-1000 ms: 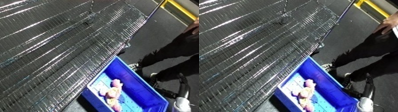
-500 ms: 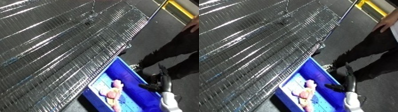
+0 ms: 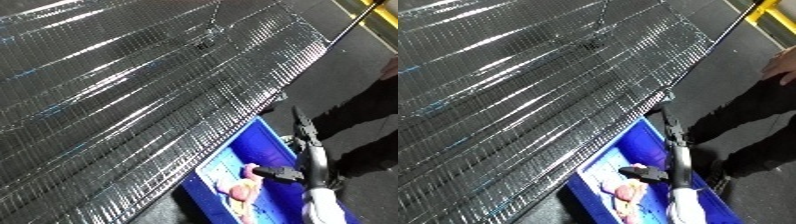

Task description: Pick up the object and place it into the box

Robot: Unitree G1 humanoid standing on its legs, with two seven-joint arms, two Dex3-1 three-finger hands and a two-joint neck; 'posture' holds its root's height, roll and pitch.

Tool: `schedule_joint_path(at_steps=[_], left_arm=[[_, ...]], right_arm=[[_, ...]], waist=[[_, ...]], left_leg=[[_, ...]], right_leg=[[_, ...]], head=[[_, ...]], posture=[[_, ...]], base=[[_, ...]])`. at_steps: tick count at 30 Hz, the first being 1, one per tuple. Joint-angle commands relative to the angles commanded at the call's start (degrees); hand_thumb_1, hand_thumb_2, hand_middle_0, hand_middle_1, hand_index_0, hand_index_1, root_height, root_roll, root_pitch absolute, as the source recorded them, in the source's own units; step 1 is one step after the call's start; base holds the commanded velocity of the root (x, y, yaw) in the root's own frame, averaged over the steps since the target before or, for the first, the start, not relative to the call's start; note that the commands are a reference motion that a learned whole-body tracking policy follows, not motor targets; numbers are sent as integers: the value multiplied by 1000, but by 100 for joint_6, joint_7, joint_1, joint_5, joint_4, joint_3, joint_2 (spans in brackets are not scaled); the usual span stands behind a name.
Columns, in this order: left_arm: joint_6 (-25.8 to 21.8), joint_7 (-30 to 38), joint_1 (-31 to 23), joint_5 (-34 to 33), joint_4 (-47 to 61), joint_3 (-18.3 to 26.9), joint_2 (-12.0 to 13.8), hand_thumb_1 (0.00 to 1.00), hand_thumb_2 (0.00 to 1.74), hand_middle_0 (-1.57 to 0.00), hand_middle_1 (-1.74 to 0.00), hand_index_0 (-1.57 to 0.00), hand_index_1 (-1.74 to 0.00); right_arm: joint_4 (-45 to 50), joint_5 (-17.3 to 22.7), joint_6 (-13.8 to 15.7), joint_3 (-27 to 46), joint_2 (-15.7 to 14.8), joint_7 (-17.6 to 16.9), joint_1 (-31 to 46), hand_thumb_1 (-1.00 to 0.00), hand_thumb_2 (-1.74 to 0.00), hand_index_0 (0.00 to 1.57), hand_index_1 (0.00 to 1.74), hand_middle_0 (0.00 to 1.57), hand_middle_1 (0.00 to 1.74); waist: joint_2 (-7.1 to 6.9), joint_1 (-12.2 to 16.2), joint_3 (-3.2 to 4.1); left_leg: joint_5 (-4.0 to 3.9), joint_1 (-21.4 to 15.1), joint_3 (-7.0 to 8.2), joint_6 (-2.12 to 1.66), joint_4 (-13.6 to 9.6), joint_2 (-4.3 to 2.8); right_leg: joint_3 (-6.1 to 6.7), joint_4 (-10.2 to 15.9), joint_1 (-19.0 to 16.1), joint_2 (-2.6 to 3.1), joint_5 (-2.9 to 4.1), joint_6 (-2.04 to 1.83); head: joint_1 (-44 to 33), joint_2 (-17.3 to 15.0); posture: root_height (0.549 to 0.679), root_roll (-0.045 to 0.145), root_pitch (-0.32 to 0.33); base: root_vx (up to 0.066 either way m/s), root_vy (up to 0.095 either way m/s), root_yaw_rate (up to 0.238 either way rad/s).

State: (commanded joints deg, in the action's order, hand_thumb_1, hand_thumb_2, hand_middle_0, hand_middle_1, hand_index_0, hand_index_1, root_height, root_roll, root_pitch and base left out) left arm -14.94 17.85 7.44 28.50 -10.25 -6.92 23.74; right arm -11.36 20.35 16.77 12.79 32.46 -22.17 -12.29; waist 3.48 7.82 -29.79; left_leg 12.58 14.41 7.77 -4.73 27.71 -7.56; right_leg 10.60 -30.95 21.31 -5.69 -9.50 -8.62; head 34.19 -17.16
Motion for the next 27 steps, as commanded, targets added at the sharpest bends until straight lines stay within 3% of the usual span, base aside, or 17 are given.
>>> schedule_joint_path(at_steps=[7, 8, 13, 17, 21, 27], left_arm=[[19, 37, 28, -54, 120, -11, -50, 1000, 1740, -1570, -1740, -1570, -1740], [23, 36, 31, -59, 128, -24, -58, 1000, 1740, -1570, -1740, -1570, -1740], [61, 56, 105, -104, 143, -95, -143, 1000, 1740, -1570, -1740, -1570, -1740], [86, 66, 154, -26, 159, -120, -262, 1000, 1740, -1570, -1740, -1570, -1740], [94, 60, 213, 21, 211, -112, -319, 1000, 1740, -1570, -1740, -1570, -1740], [195, 63, 289, -93, 191, -77, -330, 1000, 1740, -1570, -1740, -1570, -1740]], right_arm=[[485, -47, 9, -368, -122, 27, -402, 0, 0, 0, 0, 0, 0], [535, -51, 5, -423, -130, 38, -458, 0, 0, 0, 0, 0, 0], [751, -103, -60, -844, -225, 99, -837, 0, 0, 0, 0, 0, 0], [788, -94, -104, -1161, -471, 134, -1012, 0, 0, 0, 0, 0, 0], [806, -97, -165, -1401, -722, 269, -985, 0, 0, 0, 0, 0, 0], [810, -300, -304, -1560, -747, 401, -1013, 0, 0, 0, 0, 0, 0]], waist=[[-18, -167, 0], [-18, -187, 0], [-11, -339, 0], [0, -437, 0], [-2, -496, 0], [-11, -554, 0]], left_leg=[[-55, 17, -93, -1, -27, 36], [-58, 25, -106, -2, -18, 41], [-66, 43, -183, -5, 21, 71], [-97, 40, -235, -3, -6, 88], [-119, 11, -284, -2, -43, 102], [-133, -7, -371, -8, -37, 131]], right_leg=[[-57, -48, -20, -13, -43, 11], [-61, -64, -17, -14, -57, 13], [-104, -175, -16, -15, -161, 28], [-137, -222, -29, -23, -236, 33], [-172, -264, -74, -44, -304, 37], [-213, -339, -101, -61, -385, 36]], head=[[-650, 30], [-1062, 49], [-1830, 82], [-2298, 270], [-2652, 262], [-3169, 302]], posture=[[657, 48, 28], [657, 48, 28], [656, 51, 27], [656, 52, 28], [655, 53, 25], [654, 55, 19]], base=[[14, -17, 102], [20, -6, 107], [26, -19, 130], [26, -13, 104], [16, -5, 92], [2, -21, 96]])
